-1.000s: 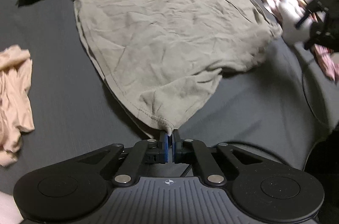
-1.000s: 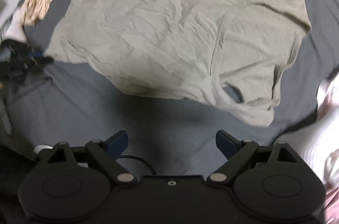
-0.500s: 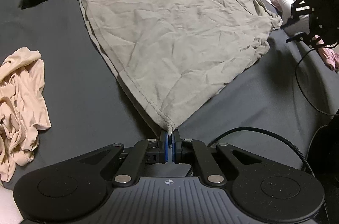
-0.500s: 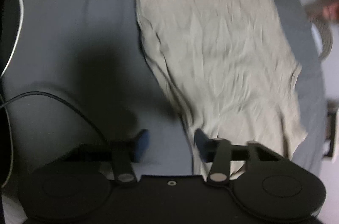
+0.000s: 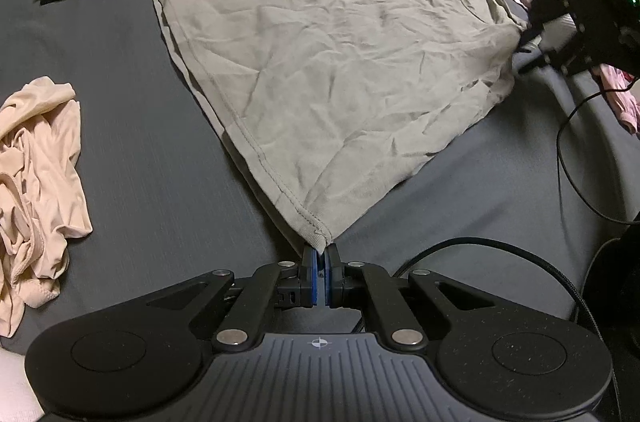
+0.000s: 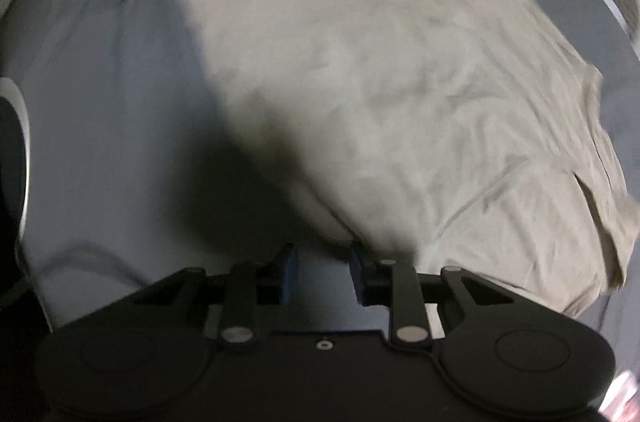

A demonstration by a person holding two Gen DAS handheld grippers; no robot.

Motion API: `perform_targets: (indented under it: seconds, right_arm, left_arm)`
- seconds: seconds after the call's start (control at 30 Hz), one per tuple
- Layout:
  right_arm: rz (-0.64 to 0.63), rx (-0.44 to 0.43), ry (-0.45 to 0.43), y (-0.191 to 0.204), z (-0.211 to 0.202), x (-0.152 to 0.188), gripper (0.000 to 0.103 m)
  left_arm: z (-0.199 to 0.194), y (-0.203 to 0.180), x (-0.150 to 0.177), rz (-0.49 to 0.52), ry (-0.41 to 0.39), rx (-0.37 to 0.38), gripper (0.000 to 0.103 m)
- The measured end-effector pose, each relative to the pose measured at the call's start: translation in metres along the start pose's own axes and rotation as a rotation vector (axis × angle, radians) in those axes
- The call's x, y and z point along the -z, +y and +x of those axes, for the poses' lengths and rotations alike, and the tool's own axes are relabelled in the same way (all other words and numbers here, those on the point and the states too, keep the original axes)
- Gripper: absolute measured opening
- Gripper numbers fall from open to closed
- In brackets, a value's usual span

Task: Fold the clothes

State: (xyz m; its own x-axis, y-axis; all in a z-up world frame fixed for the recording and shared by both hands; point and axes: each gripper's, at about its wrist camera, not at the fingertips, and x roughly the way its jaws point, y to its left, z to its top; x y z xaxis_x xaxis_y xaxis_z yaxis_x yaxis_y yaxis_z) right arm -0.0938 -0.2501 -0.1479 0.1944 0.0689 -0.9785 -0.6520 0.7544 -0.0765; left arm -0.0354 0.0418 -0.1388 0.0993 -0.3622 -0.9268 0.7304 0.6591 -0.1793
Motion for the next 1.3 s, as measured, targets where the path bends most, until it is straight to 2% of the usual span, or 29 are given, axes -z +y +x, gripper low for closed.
perform_targets:
  seconds: [0.17,0.27,0.33,0.47,0.7,0.77,0.8,0.9,1.13,1.3]
  right_arm:
    - [0.187,-0.017,-0.032,-0.034,-0.003,-0.01,0.027]
    - [0.285,-0.077,-0.038,-0.047,-0.001,-0.012,0.028]
    - [0.352,-0.166,-0.041,-0.053,-0.001,-0.013,0.028]
    - [0.373,-0.257,-0.056,-0.047,-0.003,-0.011,0.029]
    - [0.467,-0.293,-0.072,-0.046,0.017,-0.018,0.029]
    - [0.501,-0.318,-0.067,-0.048,0.022,-0.016,0.023]
    - [0.51,-0.331,-0.064,-0.049,0.023,-0.016,0.014]
    - [0.498,-0.366,-0.062,-0.049,0.018,-0.009,0.004]
    - [0.387,-0.394,-0.062,-0.039,0.0,0.005,0.003]
    - [0.29,-0.403,-0.006,-0.022,0.002,0.011,0.001]
  left_arm:
    - [0.003,0.001,-0.001,-0.006,0.005,-0.002,0.002]
    - [0.004,0.001,-0.002,-0.009,0.007,-0.002,0.002]
    - [0.005,0.001,-0.003,-0.01,0.007,-0.002,0.002]
    - [0.005,0.002,-0.003,-0.015,0.006,-0.005,0.002]
    - [0.006,0.003,-0.003,-0.021,0.007,-0.001,0.002]
    - [0.006,0.004,-0.003,-0.019,0.008,0.001,0.002]
    - [0.006,0.004,-0.003,-0.019,0.009,0.001,0.002]
    - [0.006,0.005,-0.003,-0.02,0.009,0.002,0.002]
    - [0.007,0.003,-0.003,-0.013,0.018,-0.002,0.002]
    - [0.008,0.002,-0.003,-0.006,0.027,-0.003,0.002]
